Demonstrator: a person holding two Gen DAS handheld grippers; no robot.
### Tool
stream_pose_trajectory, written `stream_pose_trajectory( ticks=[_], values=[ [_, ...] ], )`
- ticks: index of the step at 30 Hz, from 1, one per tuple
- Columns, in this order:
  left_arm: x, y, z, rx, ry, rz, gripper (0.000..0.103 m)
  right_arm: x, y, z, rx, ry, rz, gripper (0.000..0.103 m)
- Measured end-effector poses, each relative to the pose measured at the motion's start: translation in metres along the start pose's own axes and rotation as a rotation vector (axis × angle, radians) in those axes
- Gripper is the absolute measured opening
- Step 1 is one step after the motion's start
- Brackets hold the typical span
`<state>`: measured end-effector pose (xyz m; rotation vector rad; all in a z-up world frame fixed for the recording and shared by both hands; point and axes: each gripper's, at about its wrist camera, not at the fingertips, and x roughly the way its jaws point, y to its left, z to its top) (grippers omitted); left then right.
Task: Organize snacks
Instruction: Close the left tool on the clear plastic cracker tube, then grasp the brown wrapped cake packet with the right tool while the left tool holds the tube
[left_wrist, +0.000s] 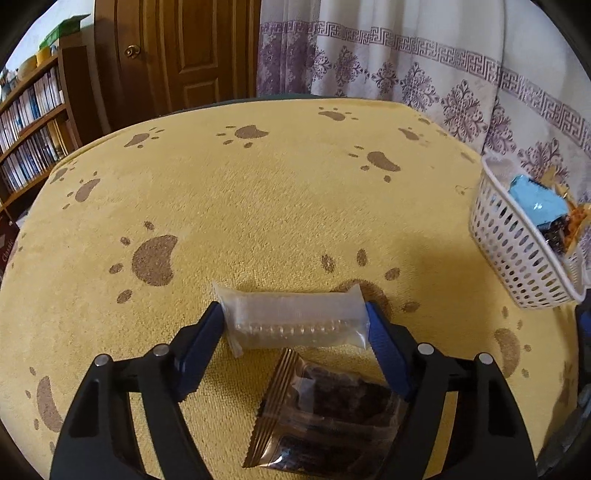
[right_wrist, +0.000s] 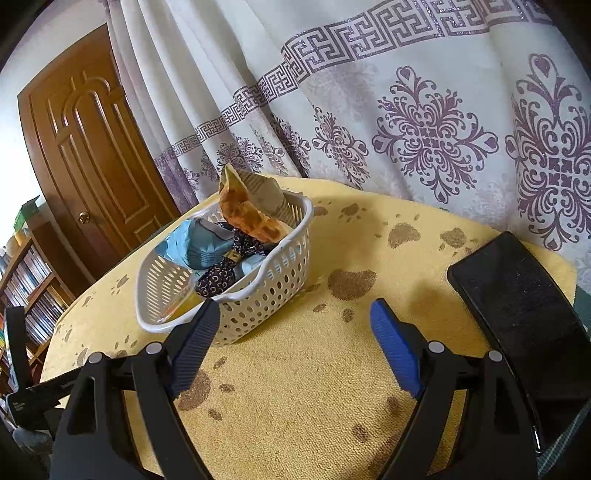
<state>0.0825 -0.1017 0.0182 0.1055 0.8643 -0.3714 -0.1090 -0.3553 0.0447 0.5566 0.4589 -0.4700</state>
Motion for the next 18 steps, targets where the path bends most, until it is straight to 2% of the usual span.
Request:
stream_pose_trajectory(
  ticks=[4,8,13,15,18],
  values=[
    [-0.011,0.009,0.0,-0.031,-0.035,-0.025,0.076,-0.001,0.001,0.0,-0.008,-0.003,-0.011,0.085],
    [-0.025,0.017,0.001,-0.041,-0.079,-0.015,0.076,-0.002,0.005,0.001,-0.029,-0.01,-0.025,0.085],
    [-0.048,0.033,0.001,-0.048,-0.147,0.023,0.076,-0.022,0.024,-0.003,-0.122,-0.081,-0.046,0.085],
    [-0.055,0.041,0.001,-0.061,-0.17,0.039,0.076,-0.033,0.041,-0.003,-0.181,-0.112,-0.019,0.085],
    [-0.064,0.055,0.002,-0.096,-0.194,0.055,0.076,-0.038,0.064,0.0,-0.24,-0.093,0.072,0.085]
  ],
)
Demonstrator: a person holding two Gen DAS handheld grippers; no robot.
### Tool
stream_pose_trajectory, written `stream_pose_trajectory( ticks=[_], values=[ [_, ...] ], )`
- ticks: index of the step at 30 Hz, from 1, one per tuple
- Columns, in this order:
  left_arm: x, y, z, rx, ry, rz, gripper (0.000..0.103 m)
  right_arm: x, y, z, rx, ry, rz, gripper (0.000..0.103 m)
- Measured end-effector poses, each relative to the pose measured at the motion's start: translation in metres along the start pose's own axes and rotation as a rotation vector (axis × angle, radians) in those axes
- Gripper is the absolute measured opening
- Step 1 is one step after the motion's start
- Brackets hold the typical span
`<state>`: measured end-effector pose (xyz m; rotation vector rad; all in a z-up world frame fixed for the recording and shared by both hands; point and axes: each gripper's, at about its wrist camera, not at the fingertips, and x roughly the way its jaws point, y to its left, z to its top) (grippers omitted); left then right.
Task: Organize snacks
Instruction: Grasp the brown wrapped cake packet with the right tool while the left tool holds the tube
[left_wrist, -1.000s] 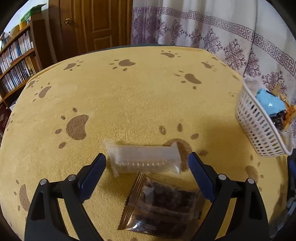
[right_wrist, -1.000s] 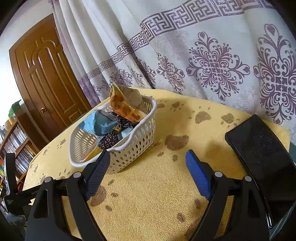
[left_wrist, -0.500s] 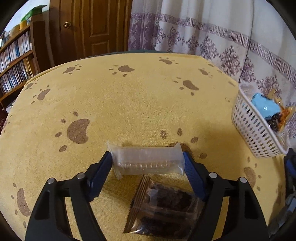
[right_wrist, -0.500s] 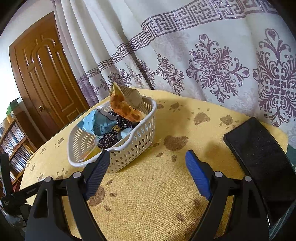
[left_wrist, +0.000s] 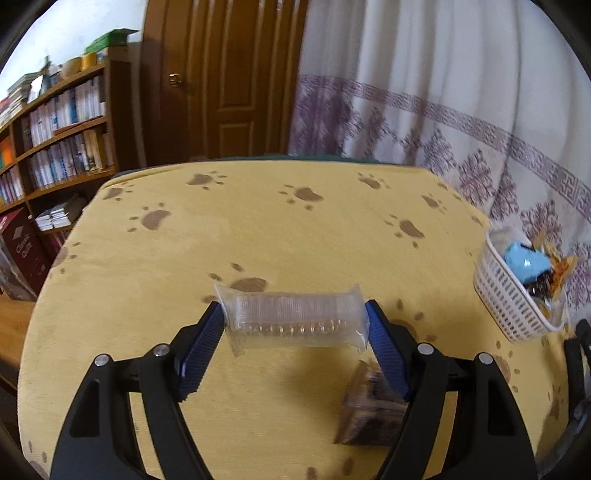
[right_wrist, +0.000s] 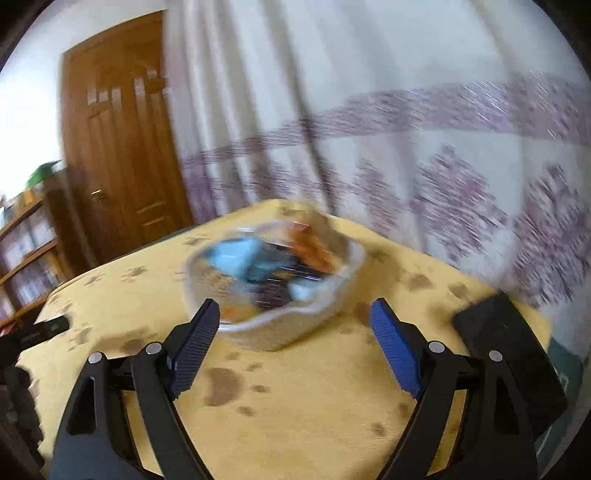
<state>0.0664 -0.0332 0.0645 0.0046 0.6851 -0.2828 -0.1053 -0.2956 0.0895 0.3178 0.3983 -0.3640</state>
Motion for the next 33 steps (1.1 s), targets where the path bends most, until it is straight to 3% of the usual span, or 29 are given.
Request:
stream_pose_trajectory(
  ticks=[6,11,25,33],
  values=[
    [-0.009,0.019,0.004,-0.052,-0.025,0.016,0.076,0.017,0.066,0.006,-0.159,0.162,0.347,0.085],
    [-0.012,0.023,0.003,-0.059,-0.033,0.032,0.076,0.043,0.118,-0.007,-0.281,0.296,0.522,0.085],
    [-0.005,0.037,0.004,-0.095,-0.031,0.076,0.077,0.106,0.17,-0.04,-0.431,0.518,0.614,0.085],
    [-0.003,0.041,0.002,-0.111,-0.024,0.083,0.077,0.083,0.174,-0.065,-0.525,0.571,0.653,0.084]
  ],
)
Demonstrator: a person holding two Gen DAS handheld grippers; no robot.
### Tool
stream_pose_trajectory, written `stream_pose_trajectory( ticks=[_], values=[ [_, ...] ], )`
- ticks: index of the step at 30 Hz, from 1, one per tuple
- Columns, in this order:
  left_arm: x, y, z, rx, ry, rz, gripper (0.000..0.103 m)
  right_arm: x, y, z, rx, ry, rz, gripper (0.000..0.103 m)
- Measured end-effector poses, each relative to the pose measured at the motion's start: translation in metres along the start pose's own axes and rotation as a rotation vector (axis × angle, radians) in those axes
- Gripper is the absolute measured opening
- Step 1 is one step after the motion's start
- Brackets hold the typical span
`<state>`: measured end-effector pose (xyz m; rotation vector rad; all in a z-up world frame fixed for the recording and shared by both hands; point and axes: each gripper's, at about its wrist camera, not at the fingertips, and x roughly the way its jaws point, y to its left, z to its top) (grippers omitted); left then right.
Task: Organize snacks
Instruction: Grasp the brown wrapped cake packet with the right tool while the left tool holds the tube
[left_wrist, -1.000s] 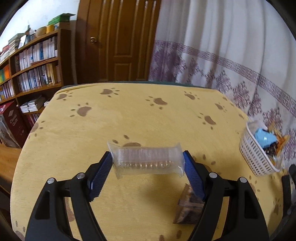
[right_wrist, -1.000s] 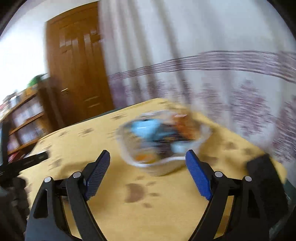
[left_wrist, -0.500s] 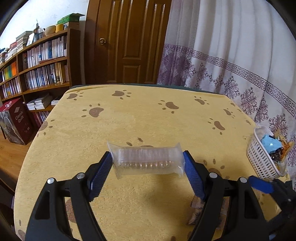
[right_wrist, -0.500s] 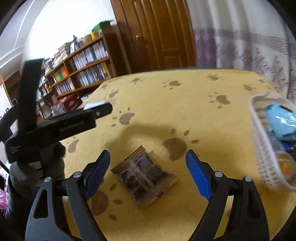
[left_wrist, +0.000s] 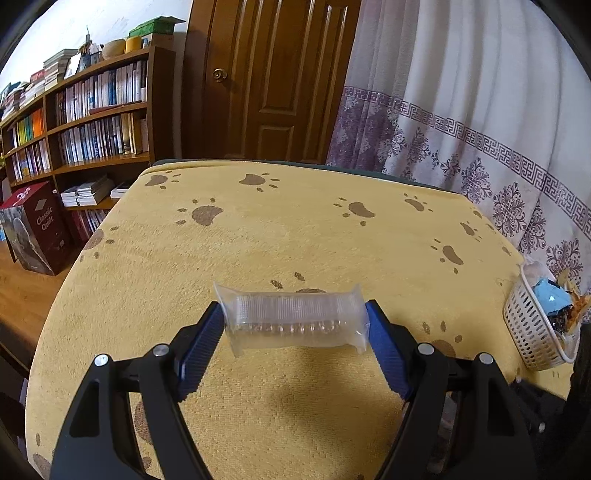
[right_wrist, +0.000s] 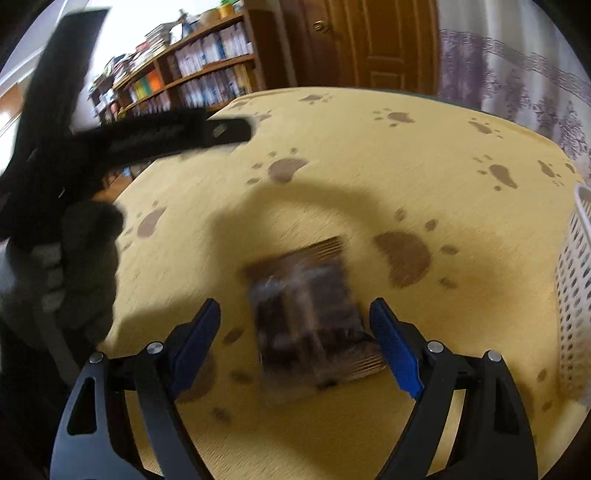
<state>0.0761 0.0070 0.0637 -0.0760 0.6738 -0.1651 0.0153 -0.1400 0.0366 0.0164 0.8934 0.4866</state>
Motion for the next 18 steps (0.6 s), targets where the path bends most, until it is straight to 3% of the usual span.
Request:
stream_pose_trajectory(
  ticks=[4,10,18],
  values=[
    [-0.001,0.001,0.0,-0.007,-0.001,-0.001,0.077,-0.006,0.015,-0.012,-0.025,0.009,-0.019,0.084],
    [-0.003,-0.001,0.0,-0.005,-0.005,-0.007,0.077,-0.002,0.01,-0.004,0.056,-0.002,-0.064,0.077],
    [-0.003,0.005,0.001,-0.026,-0.003,-0.01,0.077,0.011,0.013,0.009,0.066,-0.01,-0.198,0.063]
  ],
)
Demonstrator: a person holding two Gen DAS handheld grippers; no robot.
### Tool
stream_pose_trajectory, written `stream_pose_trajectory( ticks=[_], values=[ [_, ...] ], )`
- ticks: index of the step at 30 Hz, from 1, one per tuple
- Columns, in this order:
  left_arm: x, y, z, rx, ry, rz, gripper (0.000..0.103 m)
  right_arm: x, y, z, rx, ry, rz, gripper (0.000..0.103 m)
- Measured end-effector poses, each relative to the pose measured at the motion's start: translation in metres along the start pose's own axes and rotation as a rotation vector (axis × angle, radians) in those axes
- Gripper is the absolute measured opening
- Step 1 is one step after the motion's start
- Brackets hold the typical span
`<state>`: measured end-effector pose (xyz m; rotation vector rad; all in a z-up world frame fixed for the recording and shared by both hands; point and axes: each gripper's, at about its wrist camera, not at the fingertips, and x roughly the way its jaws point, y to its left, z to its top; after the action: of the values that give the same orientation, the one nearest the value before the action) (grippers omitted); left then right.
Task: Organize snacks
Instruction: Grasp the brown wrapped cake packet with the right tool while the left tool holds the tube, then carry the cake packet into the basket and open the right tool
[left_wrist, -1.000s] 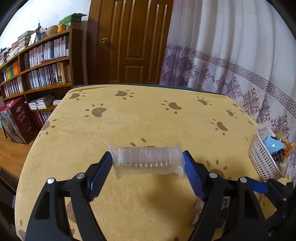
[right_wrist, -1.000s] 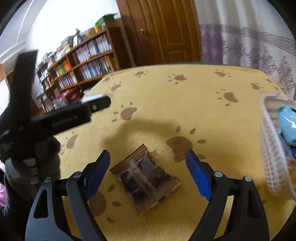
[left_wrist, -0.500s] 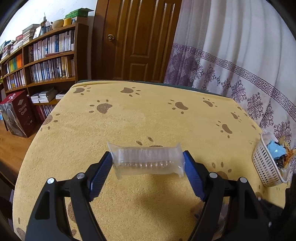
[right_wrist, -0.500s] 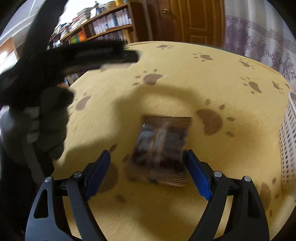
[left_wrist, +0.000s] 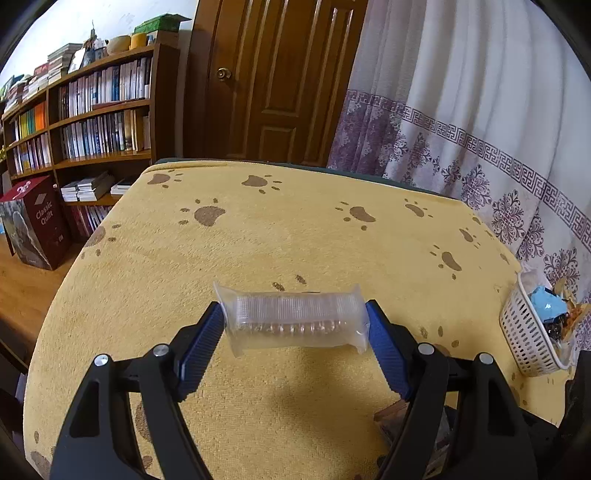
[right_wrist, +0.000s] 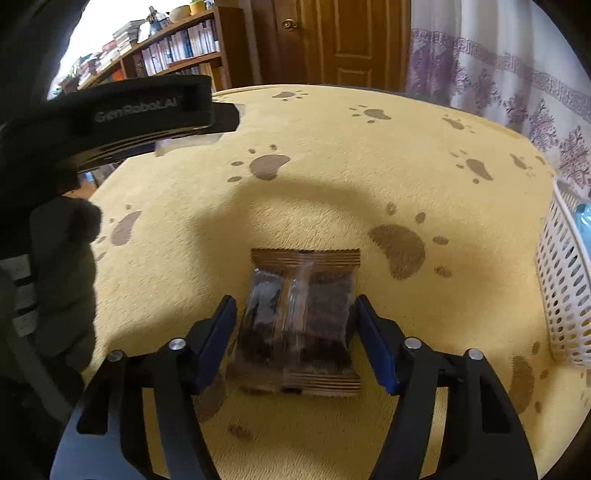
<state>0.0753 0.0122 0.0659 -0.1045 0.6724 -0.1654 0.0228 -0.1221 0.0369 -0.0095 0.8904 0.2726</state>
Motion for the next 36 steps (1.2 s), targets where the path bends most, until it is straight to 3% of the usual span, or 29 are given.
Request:
stream_pose_trajectory(
  ticks=[7,21,36],
  values=[
    [-0.001,0.001,0.001,-0.006,-0.003,-0.002,0.077,-0.005,-0.002,-0.005,0.014,-0.016,-0.02,0.055],
    [-0.001,-0.002,0.0,0.003,-0.005,-0.004,0.077,-0.057,-0.018,0.0,0.09,-0.132,-0.038,0.055],
    [-0.004,-0.01,-0.002,0.02,-0.011,-0.014,0.077,-0.133,-0.09,-0.012,0.239,-0.265,-0.184,0.055]
  ],
)
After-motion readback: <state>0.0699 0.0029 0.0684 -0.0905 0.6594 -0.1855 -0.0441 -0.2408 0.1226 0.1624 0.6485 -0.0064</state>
